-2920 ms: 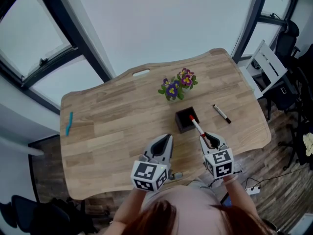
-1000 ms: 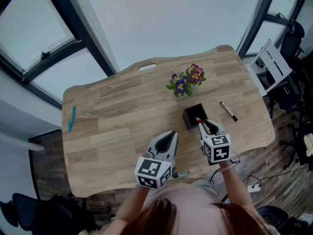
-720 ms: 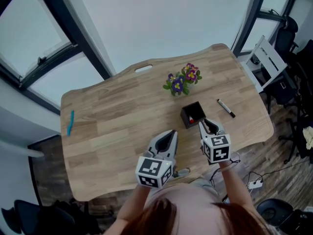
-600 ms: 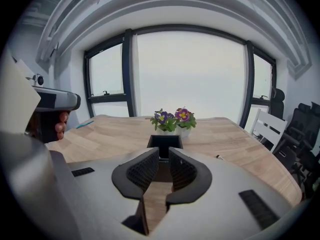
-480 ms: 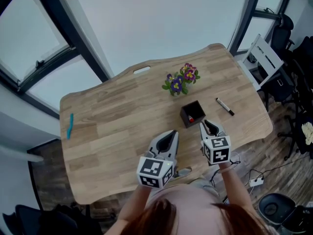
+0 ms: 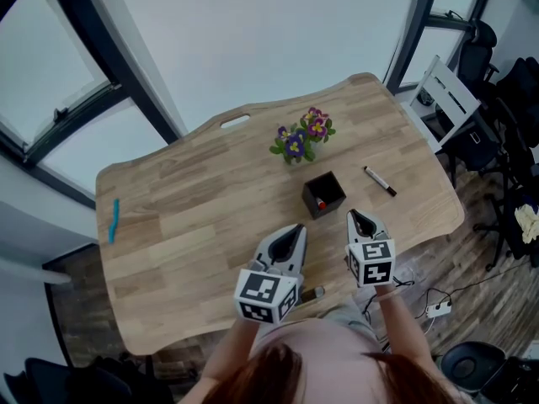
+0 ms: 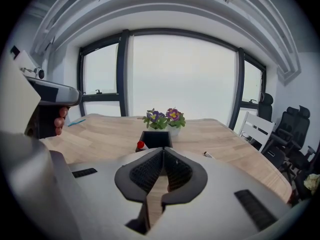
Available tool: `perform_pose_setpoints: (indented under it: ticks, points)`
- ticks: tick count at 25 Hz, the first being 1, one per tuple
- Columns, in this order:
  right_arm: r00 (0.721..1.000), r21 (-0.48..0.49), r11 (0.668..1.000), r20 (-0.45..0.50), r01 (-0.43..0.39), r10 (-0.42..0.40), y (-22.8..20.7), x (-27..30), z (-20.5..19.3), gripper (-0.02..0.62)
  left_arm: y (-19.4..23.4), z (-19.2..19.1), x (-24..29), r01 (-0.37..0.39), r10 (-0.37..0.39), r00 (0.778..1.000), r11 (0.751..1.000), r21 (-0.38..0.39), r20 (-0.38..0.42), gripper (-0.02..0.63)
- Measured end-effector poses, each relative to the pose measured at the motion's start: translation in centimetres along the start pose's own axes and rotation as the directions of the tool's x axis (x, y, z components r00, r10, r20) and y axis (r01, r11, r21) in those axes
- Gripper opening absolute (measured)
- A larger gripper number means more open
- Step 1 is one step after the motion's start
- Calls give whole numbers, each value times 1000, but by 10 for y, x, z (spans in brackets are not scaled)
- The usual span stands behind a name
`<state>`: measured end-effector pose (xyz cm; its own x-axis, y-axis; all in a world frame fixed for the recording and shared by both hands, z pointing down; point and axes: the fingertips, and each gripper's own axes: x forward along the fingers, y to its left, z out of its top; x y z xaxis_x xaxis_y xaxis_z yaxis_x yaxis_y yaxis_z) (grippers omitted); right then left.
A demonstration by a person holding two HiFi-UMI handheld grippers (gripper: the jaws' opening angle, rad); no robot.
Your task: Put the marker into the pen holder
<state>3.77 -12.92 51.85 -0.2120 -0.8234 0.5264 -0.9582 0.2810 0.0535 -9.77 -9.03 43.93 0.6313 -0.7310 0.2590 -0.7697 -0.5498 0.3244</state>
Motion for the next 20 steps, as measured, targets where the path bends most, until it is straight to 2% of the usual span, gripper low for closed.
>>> perform_pose_setpoints:
  ticks: [20]
  points:
    - [994, -38, 993, -22, -112, 112, -84, 10, -14, 9, -46, -6, 64, -98, 98, 995, 995, -26, -1, 2]
